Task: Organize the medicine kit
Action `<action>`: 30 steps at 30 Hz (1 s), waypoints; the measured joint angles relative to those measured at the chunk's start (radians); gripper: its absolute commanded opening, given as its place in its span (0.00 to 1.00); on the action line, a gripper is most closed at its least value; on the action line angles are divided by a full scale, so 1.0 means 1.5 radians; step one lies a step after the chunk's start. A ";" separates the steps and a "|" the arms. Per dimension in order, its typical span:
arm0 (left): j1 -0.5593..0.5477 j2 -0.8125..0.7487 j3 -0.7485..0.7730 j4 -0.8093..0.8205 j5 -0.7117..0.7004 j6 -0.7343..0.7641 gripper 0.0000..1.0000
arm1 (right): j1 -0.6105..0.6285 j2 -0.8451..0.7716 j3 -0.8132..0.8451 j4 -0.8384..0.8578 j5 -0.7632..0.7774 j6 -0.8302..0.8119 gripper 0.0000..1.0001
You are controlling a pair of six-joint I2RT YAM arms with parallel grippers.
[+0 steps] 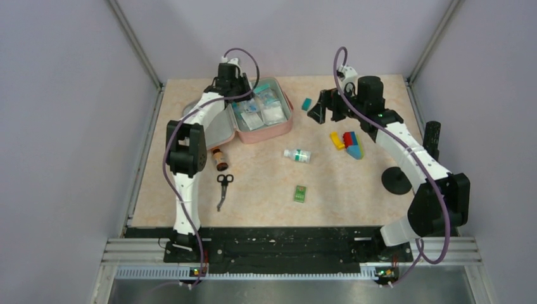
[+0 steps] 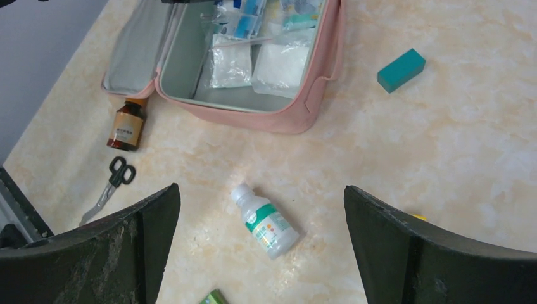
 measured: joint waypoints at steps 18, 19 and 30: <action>-0.002 0.038 0.047 0.025 -0.030 -0.060 0.87 | 0.005 -0.003 -0.043 -0.098 -0.046 -0.241 0.90; -0.001 0.025 0.045 0.023 -0.026 -0.059 0.87 | 0.009 0.007 -0.042 -0.110 -0.054 -0.277 0.87; 0.072 -0.241 -0.059 0.027 0.145 -0.024 0.84 | 0.141 0.199 0.097 -0.278 -0.008 -0.572 0.72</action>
